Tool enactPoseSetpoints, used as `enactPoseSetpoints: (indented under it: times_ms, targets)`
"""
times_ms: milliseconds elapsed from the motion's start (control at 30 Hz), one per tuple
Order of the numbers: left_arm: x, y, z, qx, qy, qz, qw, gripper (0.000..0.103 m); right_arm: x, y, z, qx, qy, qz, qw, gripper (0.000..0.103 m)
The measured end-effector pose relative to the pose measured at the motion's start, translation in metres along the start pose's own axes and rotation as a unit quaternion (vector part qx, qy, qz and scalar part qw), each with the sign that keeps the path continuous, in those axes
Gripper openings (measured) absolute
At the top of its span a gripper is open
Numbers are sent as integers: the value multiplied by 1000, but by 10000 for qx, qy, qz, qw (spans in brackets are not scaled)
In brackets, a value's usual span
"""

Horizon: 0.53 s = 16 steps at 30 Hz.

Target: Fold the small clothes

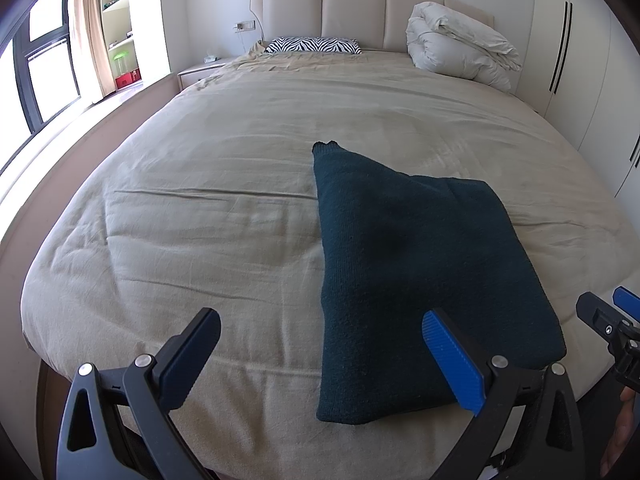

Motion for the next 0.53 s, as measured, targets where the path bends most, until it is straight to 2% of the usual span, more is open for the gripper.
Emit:
enactPoseSetpoints:
  times_ms: [533]
  targets:
    - [3,-2,0,-27,-20,-18,10000,103,5,-3,5,-36,-22,21,10000,103]
Point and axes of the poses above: each gripper's, at about its wrist camera, not at the fingertips, and y roughly against the way its jaws point, x to its right, z to its underside, the point moved 8 cm from there along -y, roughly the way its jaws point, and after that the axes turned 14 degrees about -y, right-handed, at the moved point
